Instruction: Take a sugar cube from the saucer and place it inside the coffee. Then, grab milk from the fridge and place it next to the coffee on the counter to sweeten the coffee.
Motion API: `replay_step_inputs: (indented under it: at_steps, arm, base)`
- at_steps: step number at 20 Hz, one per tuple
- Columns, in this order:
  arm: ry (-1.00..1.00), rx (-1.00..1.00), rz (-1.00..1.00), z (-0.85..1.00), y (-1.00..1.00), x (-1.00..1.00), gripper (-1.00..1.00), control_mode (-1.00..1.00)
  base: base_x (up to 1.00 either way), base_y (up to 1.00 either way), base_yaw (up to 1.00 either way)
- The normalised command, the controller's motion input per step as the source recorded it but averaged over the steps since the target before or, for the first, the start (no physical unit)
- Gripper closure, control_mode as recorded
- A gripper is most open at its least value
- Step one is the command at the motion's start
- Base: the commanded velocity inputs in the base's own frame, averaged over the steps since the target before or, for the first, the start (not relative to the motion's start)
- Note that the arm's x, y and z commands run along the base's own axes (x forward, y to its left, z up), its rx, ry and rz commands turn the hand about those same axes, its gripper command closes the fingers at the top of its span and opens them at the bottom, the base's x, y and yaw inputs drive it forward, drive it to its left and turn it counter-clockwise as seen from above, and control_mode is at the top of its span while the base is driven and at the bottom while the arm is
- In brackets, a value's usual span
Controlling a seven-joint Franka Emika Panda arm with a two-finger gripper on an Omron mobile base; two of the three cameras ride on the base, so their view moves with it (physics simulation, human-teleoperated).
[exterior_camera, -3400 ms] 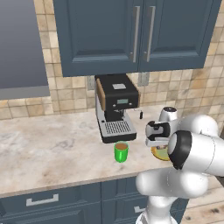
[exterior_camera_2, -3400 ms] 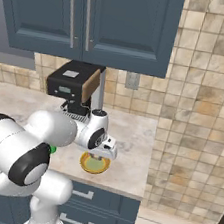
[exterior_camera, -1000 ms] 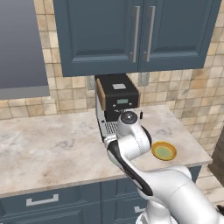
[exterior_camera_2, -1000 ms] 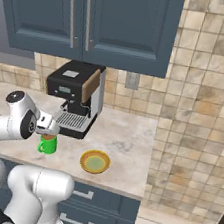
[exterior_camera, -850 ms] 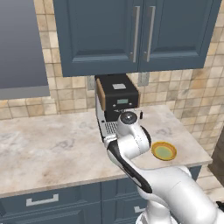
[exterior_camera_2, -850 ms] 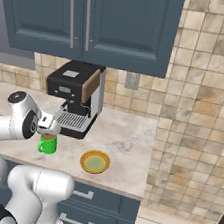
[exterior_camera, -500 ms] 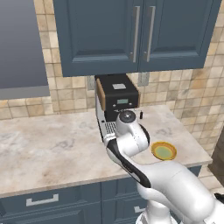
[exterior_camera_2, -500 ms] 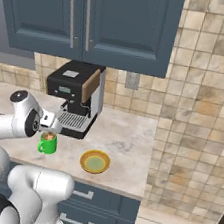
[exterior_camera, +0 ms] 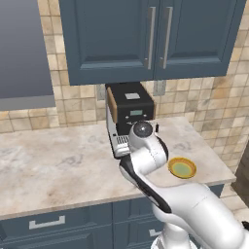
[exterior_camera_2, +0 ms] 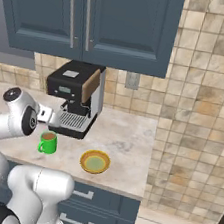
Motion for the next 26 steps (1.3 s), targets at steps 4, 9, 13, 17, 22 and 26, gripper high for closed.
replay_step_inputs:
  at_steps: [4,9,13,17,22,26]
  arm:
    - [-0.02,0.07,0.00,0.69,-0.21,-0.01,-1.00,-1.00]
    - [-0.04,0.07,0.00,0.84,-0.30,-0.20,-1.00,-1.00]
    - [-0.16,0.04,0.01,0.68,-0.35,-0.43,-1.00,-1.00]
    - [-0.26,0.00,0.00,0.35,-0.14,-0.61,-1.00,-1.00]
    - [-0.27,-0.03,0.01,0.07,-0.07,-0.88,-1.00,-1.00]
    - [0.00,0.00,0.00,0.00,0.00,0.00,-1.00,1.00]
  base:
    - [0.00,0.00,0.00]
    - [0.00,0.00,0.00]
    - [0.00,0.00,0.00]
    - [0.00,0.00,0.00]
    - [0.00,0.00,0.00]
    - [-1.00,-0.06,0.31]
